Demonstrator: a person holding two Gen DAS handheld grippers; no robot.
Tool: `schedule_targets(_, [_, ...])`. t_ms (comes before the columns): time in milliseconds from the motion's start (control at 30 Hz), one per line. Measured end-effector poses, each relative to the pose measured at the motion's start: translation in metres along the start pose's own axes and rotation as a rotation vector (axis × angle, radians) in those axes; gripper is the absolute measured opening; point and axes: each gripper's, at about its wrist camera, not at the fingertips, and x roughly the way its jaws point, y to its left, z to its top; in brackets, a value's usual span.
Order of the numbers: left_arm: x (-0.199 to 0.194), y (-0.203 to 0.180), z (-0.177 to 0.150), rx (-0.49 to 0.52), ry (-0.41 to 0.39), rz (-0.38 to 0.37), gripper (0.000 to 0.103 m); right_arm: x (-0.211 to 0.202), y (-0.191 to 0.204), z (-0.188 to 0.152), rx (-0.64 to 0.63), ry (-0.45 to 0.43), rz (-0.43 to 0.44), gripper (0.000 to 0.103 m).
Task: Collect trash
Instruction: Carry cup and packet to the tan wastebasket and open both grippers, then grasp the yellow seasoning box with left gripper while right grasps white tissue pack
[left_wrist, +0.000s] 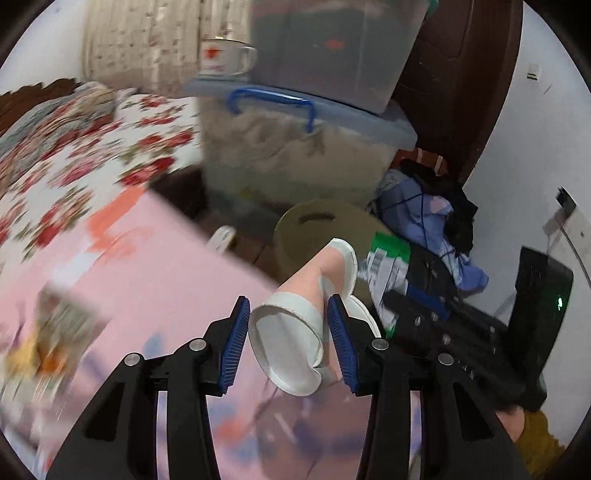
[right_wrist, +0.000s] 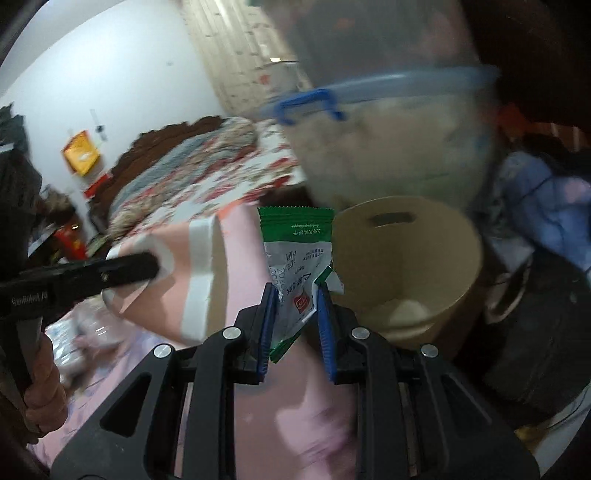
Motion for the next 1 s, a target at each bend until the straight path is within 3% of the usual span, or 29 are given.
schedule_targets(133, [0.067,-0.02,0.038,-0.009,0.024,-0.009,0.042,0.036,-0.034,0.019,0.007,0.042,-0.038,0.028])
schedule_targets(200, [0.098,-0.027,0.047,-0.001,0.041,0.043,0.043,0.054,-0.051,0.022,0.03,0.078,-0.04,0.03])
schedule_targets(233, [0.109,-0.027,0.05,-0.011,0.051,0.061,0.054,0.06,-0.06,0.02,0.057,0.095,-0.028,0.046])
schedule_targets(267, [0.114,-0.024,0.049,-0.024,0.056,0.062,0.066,0.063,-0.067,0.019,0.089,0.107,-0.02,0.076])
schedule_targets(300, [0.117,-0.022,0.049,-0.042,0.055,0.061,0.066,0.064,-0.074,0.018,0.126,0.101,-0.014,0.083])
schedule_targets(433, [0.095,-0.002,0.048,-0.152,-0.008,0.033,0.066,0.044,-0.087,0.016,0.179,0.011,-0.02,0.082])
schedule_targets(633, [0.035,0.007,0.045,-0.177,-0.075,-0.018,0.068,0.026,-0.079,0.016,0.191,-0.044,-0.024,0.081])
schedule_targets(733, [-0.018,0.012,0.035,-0.181,-0.141,-0.046,0.068,0.011,-0.062,0.018,0.183,-0.066,0.004,0.08])
schedule_targets(833, [-0.084,0.022,0.005,-0.18,-0.216,-0.043,0.068,-0.006,-0.039,0.019,0.161,-0.084,0.061,0.08])
schedule_targets(900, [-0.113,0.029,-0.019,-0.181,-0.229,-0.027,0.072,-0.012,-0.018,0.017,0.141,-0.081,0.115,0.072])
schedule_targets(967, [-0.144,0.04,-0.057,-0.173,-0.222,0.014,0.072,-0.014,0.007,0.013,0.107,-0.057,0.172,0.055])
schedule_targets(1000, [-0.161,0.048,-0.081,-0.171,-0.209,0.042,0.072,-0.012,0.023,0.009,0.083,-0.037,0.203,0.053])
